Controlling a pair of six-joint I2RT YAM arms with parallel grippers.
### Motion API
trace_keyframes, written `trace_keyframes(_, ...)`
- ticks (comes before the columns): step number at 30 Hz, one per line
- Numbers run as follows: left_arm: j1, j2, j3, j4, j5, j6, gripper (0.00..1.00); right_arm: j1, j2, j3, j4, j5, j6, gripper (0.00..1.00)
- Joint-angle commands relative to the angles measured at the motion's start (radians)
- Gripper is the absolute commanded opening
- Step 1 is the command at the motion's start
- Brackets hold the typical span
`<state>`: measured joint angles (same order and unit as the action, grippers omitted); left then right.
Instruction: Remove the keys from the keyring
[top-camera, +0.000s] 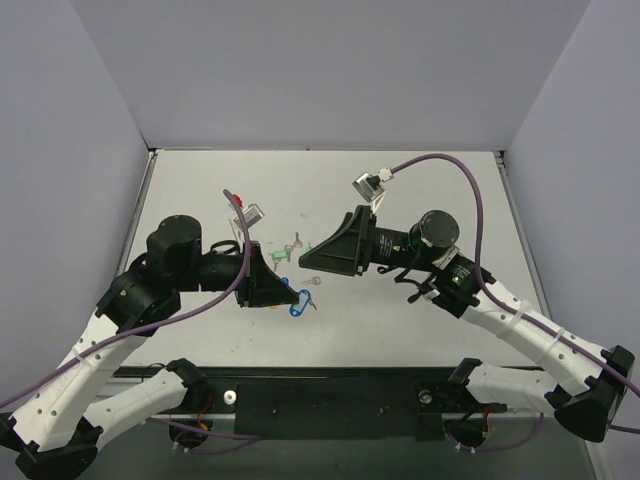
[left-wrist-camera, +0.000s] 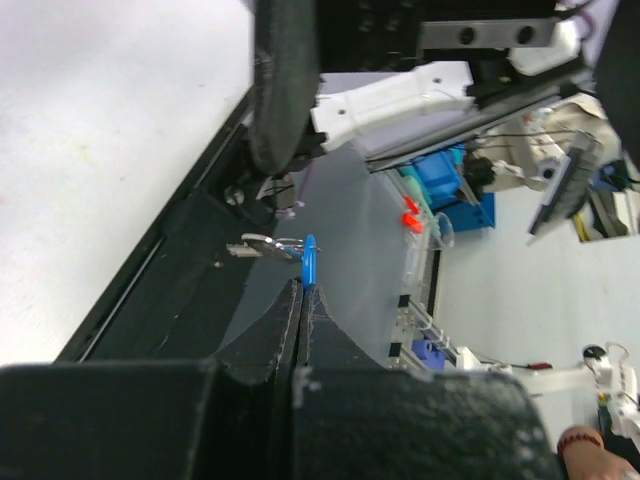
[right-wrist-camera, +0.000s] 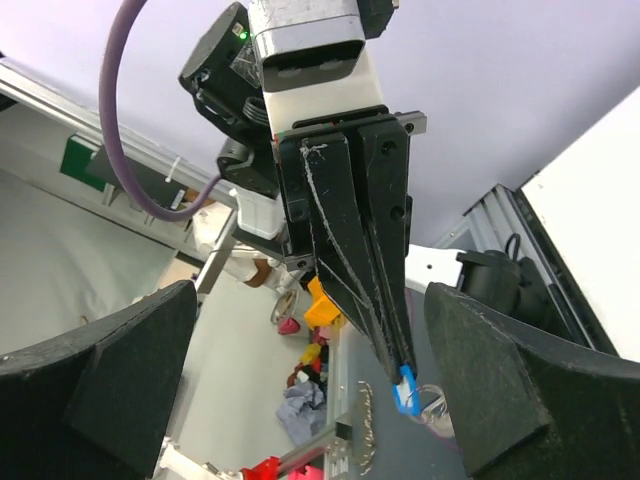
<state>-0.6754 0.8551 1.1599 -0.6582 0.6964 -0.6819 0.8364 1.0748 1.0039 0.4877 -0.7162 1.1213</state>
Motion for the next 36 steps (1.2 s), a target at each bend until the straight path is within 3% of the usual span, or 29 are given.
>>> trace_keyframes(1, -0.007, -0.011, 0.044, 0.201, 0.149, -0.059, 0.00, 0.009, 0.007, 0.055, 0.147, -0.037, 0.058, 0.91)
trace_keyframes(8, -0.007, -0.014, 0.061, 0.354, 0.203, -0.130, 0.00, 0.078, 0.011, 0.061, 0.155, -0.028, 0.048, 0.86)
trace_keyframes(20, -0.004, 0.002, 0.110, 0.410, 0.224, -0.166, 0.00, 0.165, -0.021, 0.058, 0.163, -0.003, 0.049, 0.79)
trace_keyframes(32, -0.003, -0.002, 0.110, 0.387, 0.212, -0.145, 0.00, 0.167, -0.064, 0.045, 0.172, 0.004, 0.072, 0.49)
trace_keyframes(36, 0.004, -0.002, 0.113, 0.388, 0.212, -0.142, 0.00, 0.167, -0.073, 0.044, 0.161, 0.004, 0.068, 0.46)
